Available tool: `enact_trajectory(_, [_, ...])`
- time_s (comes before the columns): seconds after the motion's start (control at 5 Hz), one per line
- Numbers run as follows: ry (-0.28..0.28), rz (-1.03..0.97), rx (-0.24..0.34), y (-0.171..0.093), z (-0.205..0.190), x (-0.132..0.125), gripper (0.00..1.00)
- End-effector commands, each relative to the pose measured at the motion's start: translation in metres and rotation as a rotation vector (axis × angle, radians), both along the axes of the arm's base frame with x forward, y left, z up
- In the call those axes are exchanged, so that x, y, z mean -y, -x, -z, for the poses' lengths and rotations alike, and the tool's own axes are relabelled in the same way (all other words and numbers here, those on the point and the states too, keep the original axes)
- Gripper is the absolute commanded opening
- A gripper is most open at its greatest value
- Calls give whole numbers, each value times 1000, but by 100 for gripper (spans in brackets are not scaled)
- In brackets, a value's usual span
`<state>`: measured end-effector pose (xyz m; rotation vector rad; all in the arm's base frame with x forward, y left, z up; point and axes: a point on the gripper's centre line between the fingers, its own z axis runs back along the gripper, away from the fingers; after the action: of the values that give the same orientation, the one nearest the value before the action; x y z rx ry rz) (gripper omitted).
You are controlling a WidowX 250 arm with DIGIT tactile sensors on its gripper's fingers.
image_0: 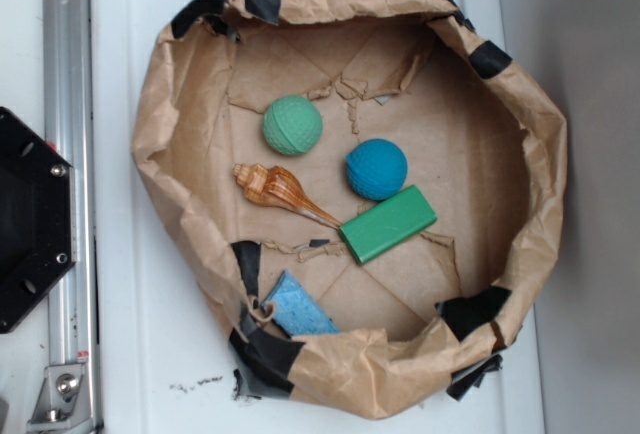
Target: Grab the green block.
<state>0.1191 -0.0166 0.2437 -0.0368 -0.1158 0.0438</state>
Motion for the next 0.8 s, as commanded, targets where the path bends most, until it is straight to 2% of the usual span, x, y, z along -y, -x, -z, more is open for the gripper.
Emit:
enact_trajectory(0.0, [0, 0, 0, 0, 0, 0, 100])
enact_trajectory(0.2, [65, -247, 93, -44, 32, 7, 100])
enact_trajectory(0.4, [110, -262, 125, -70, 44, 11, 100])
enact_trajectory(0.6, [95, -414, 105, -107, 72, 7, 100])
